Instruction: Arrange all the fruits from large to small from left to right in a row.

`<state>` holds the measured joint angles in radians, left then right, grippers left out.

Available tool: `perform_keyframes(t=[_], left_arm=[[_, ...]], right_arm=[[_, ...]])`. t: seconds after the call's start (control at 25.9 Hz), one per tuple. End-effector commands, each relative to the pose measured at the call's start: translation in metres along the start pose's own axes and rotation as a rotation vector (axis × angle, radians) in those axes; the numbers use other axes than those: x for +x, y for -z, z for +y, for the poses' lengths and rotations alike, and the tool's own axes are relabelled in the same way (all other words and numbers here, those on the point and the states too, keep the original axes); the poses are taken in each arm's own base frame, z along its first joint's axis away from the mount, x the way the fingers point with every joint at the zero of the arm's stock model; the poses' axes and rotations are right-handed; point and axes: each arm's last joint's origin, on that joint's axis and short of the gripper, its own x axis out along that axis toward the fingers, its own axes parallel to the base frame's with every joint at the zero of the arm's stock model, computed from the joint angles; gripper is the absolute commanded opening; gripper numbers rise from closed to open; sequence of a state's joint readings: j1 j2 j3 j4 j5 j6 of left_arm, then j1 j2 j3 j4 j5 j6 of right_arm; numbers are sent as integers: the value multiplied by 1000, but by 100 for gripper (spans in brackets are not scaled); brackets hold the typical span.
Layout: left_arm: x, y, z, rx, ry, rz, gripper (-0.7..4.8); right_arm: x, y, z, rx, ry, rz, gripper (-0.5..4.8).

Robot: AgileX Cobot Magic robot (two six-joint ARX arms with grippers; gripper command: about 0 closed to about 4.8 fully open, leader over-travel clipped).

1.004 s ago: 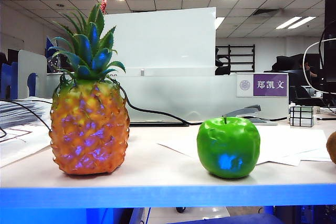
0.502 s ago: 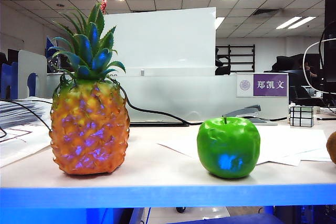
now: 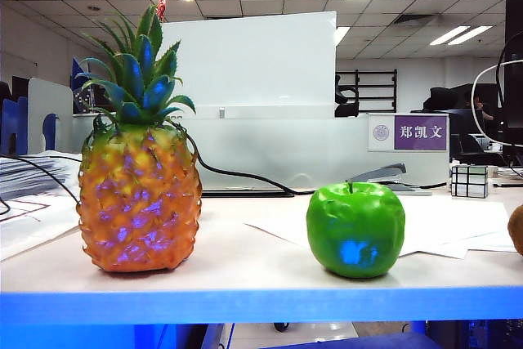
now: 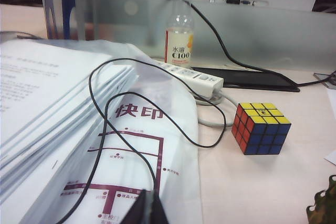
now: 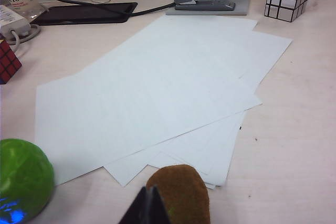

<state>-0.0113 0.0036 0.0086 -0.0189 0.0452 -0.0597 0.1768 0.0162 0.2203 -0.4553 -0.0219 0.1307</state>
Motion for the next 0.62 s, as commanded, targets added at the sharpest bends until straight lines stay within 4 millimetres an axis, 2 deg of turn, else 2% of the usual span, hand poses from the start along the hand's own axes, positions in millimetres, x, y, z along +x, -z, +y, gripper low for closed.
perform_keyframes(t=[0.04, 0.62], left_arm=[[0, -2, -1, 6, 34, -14, -6], [0, -1, -1, 7, 40, -7, -5]], right_arm=[[-1, -2, 0, -1, -1, -13, -6], [-1, -2, 0, -1, -1, -13, -6]])
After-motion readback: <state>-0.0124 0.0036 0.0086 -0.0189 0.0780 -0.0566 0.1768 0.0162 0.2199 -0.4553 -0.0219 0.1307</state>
